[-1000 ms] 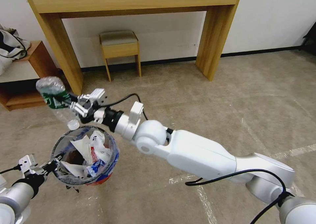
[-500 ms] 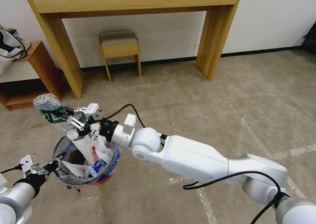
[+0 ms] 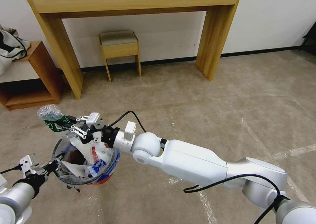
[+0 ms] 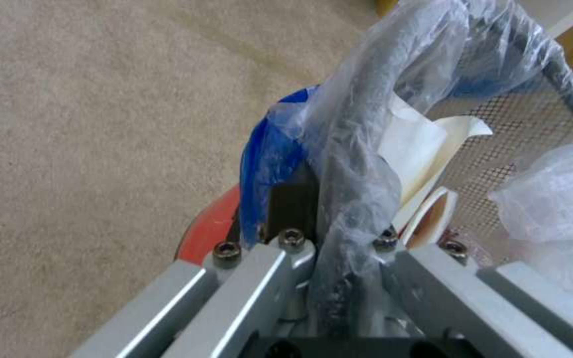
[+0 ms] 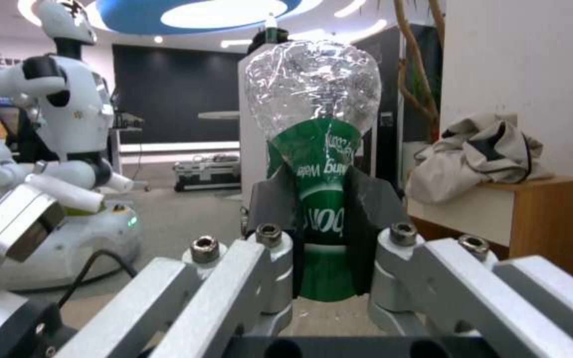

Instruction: Pick up the trash bin and place the garbage on the floor into it.

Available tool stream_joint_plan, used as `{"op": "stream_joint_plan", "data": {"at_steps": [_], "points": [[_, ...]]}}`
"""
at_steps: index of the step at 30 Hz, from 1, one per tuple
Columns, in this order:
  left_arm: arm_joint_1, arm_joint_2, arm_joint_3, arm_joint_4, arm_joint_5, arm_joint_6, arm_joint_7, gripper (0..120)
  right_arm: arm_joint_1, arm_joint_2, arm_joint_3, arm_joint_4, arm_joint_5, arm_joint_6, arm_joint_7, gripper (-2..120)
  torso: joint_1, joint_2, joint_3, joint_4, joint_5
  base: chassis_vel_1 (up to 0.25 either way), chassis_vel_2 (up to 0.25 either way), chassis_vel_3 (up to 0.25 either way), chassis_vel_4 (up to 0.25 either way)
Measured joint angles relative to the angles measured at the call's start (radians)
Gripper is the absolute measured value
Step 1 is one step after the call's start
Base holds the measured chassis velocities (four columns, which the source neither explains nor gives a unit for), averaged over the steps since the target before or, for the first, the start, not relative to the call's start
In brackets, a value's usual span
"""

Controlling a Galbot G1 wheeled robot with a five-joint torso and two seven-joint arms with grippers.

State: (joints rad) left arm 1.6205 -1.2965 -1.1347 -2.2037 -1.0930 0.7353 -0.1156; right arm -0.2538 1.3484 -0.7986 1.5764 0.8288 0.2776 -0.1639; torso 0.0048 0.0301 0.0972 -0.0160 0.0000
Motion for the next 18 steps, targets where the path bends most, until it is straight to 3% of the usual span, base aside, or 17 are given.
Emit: {"op": "stream_joint_plan", "data": {"at_steps": [18], "points": [[0.001,-0.002,0.004,-0.010,-0.012,0.000,-0.001,1,-0.038,-0.004,-0.044,-0.031,-0.038,0.017,-0.003,11,0.000,0.000,0.000,0.0000,0.0000,0.000,0.000,0.000,0.000]]}}
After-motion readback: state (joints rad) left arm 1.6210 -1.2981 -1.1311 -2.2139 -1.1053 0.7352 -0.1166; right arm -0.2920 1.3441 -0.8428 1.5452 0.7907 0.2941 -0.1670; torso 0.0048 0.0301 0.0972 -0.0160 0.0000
